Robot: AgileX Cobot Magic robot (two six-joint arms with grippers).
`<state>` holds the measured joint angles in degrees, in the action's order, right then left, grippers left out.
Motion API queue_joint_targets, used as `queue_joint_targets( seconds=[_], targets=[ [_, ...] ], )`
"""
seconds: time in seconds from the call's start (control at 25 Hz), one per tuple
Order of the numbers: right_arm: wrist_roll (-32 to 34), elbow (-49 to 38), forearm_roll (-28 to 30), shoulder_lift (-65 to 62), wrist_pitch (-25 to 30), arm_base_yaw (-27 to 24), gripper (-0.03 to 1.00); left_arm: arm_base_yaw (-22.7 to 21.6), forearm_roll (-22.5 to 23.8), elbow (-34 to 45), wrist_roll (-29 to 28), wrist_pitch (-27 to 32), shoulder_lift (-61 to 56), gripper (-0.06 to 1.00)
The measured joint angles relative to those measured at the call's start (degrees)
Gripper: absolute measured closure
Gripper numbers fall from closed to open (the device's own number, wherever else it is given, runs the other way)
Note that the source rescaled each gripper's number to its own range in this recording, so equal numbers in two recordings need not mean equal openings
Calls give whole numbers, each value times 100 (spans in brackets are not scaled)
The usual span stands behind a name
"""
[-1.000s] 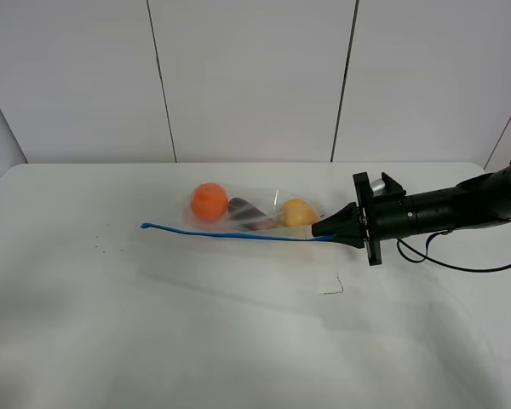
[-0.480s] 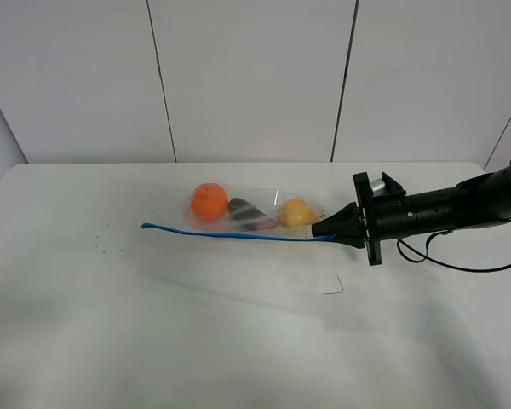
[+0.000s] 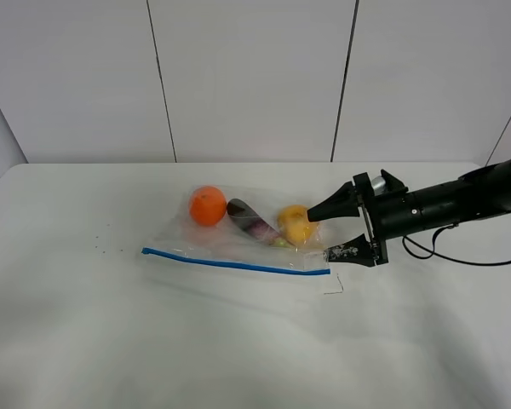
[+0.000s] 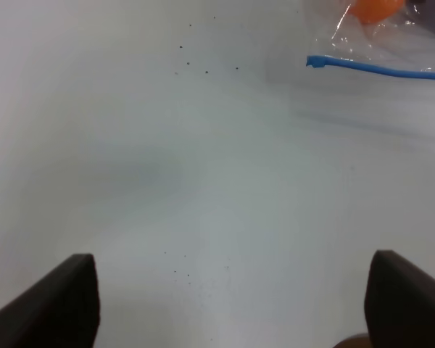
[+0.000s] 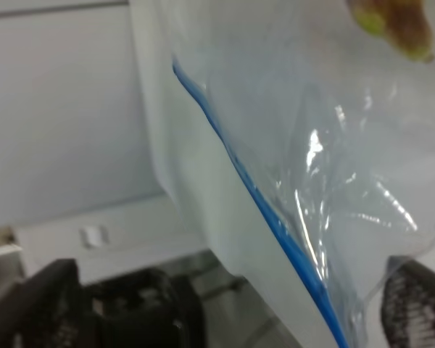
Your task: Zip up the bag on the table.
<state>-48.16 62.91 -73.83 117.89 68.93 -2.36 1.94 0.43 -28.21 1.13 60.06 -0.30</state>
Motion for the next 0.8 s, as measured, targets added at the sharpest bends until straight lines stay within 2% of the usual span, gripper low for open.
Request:
queue_joint_targets(
  seconds=[0.08,0.36,0.48,0.52,0.6,0.8],
  targets=[
    [515,401,712,-161,8,0,-2,0,0,0,0,0,0,-6],
    [2826,2185,4096,-594,-179,0,-3,0,0,0,0,0,0,-6],
    [3684,2671,5584,-600,-86,0,-3,0,0,0,0,0,0,-6],
    [3898,2765,5922,-600,-36,0,-3,0,0,0,0,0,0,-6],
    [4123,2845,6451,-605,10,-5,-3,0,0,0,0,0,0,-6],
    [4218,2845,6598,-656,25,96,-3,0,0,0,0,0,0,-6]
  ],
)
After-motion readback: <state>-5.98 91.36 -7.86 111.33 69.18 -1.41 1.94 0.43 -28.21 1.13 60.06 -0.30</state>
